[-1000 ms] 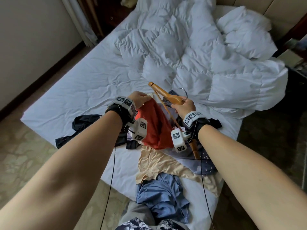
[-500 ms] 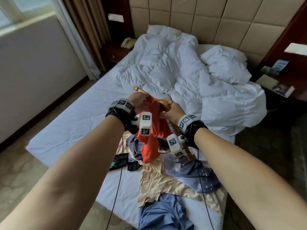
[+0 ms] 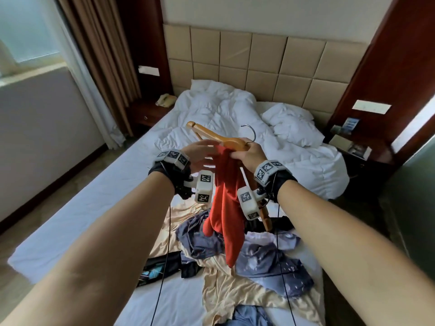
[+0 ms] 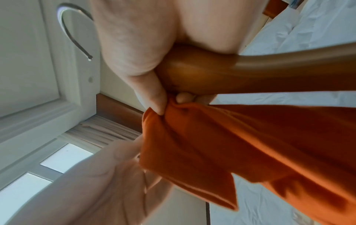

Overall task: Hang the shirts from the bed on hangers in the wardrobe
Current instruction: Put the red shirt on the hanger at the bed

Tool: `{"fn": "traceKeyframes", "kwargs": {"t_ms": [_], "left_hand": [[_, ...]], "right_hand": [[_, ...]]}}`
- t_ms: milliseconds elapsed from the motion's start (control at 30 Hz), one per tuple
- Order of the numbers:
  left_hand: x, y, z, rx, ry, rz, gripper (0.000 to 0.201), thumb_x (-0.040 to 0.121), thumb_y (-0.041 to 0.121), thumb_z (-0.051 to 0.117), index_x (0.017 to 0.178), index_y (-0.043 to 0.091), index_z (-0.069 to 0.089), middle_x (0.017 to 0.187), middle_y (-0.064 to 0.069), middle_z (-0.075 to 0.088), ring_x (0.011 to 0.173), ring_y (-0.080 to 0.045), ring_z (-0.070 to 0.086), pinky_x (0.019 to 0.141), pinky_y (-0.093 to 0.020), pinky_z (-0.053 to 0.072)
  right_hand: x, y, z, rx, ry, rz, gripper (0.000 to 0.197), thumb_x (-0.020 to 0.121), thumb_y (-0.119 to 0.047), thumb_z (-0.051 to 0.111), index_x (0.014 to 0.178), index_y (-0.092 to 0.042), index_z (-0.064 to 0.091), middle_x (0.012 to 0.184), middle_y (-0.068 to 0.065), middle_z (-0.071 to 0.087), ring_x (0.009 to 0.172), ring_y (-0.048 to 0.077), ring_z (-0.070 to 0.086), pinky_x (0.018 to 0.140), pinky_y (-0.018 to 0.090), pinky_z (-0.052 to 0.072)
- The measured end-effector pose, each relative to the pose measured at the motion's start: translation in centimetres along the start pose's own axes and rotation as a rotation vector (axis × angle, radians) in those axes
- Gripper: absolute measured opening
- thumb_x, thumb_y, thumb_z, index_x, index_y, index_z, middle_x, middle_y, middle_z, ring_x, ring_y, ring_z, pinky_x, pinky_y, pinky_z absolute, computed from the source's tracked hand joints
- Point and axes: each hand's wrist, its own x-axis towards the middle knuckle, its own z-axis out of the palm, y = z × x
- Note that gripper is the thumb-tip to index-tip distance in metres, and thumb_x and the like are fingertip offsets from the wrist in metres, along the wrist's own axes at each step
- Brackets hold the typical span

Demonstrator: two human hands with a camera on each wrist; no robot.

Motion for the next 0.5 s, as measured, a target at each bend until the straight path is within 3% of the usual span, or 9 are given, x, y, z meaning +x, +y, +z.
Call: {"fn": "traceKeyframes", "kwargs": {"t_ms": [100, 167, 233, 300, 400, 500], "left_hand": [[-1.1, 0.7, -0.4, 0.018, -0.123, -0.024, 0.049, 0.089, -0.015, 0.049, 0.129, 0.012, 0.058, 0.097, -0.013, 0.062, 0.086, -0.028, 0.066, 0.077, -0.042, 0.061], [-1.6, 1.1, -0.6, 0.076, -0.161, -0.011, 0.047, 0.09, -0.015, 0.052, 0.127, 0.013, 0.059, 0.095, -0.011, 0.065, 0.083, -0.025, 0.068, 0.08, -0.041, 0.061], [-1.6, 1.4, -0.7, 0.134, -0.121, 0.032, 0.049, 0.088, -0.015, 0.055, 0.128, 0.014, 0.056, 0.103, -0.014, 0.066, 0.088, -0.025, 0.068, 0.086, -0.042, 0.059], [-1.5, 1.5, -0.8, 0.164, -0.088, 0.045, 0.057, 0.085, -0.014, 0.057, 0.133, 0.016, 0.051, 0.11, -0.015, 0.063, 0.097, -0.024, 0.066, 0.089, -0.044, 0.057], [-1.3, 1.5, -0.9, 0.279, -0.183, -0.008, 0.068, 0.077, 0.008, 0.078, 0.134, 0.027, 0.048, 0.118, -0.008, 0.068, 0.109, -0.022, 0.066, 0.093, -0.057, 0.051], [-1.4, 1.3, -0.5, 0.433, -0.221, -0.091, 0.095, 0.051, 0.033, 0.092, 0.135, 0.024, 0.048, 0.124, -0.003, 0.067, 0.106, -0.025, 0.069, 0.096, -0.055, 0.046]], "right_hand": [[-0.7, -1.5, 0.0, 0.028, -0.002, 0.005, 0.036, 0.079, 0.006, 0.067, 0.109, -0.013, 0.069, 0.085, 0.002, 0.069, 0.075, 0.014, 0.064, 0.062, 0.016, 0.051], [-1.1, -2.6, 0.0, 0.026, 0.022, 0.011, 0.034, 0.08, 0.007, 0.064, 0.109, -0.011, 0.068, 0.083, 0.003, 0.067, 0.071, 0.012, 0.062, 0.054, 0.012, 0.049], [-1.4, -3.4, 0.0, 0.02, 0.057, 0.018, 0.029, 0.081, 0.005, 0.065, 0.105, -0.011, 0.068, 0.082, 0.002, 0.067, 0.069, 0.012, 0.062, 0.053, 0.012, 0.049], [-1.7, -4.1, 0.1, 0.04, 0.102, 0.031, 0.025, 0.079, 0.003, 0.068, 0.099, -0.012, 0.068, 0.08, 0.003, 0.067, 0.067, 0.016, 0.062, 0.058, 0.02, 0.052], [-1.8, -5.0, 0.0, 0.08, 0.16, 0.041, 0.02, 0.079, 0.004, 0.069, 0.093, -0.01, 0.069, 0.078, 0.007, 0.067, 0.063, 0.02, 0.061, 0.062, 0.028, 0.052], [-2.2, -5.9, -0.1, 0.112, 0.178, 0.018, 0.021, 0.078, 0.005, 0.07, 0.083, -0.015, 0.067, 0.073, 0.004, 0.066, 0.058, 0.016, 0.061, 0.064, 0.031, 0.054]]}}
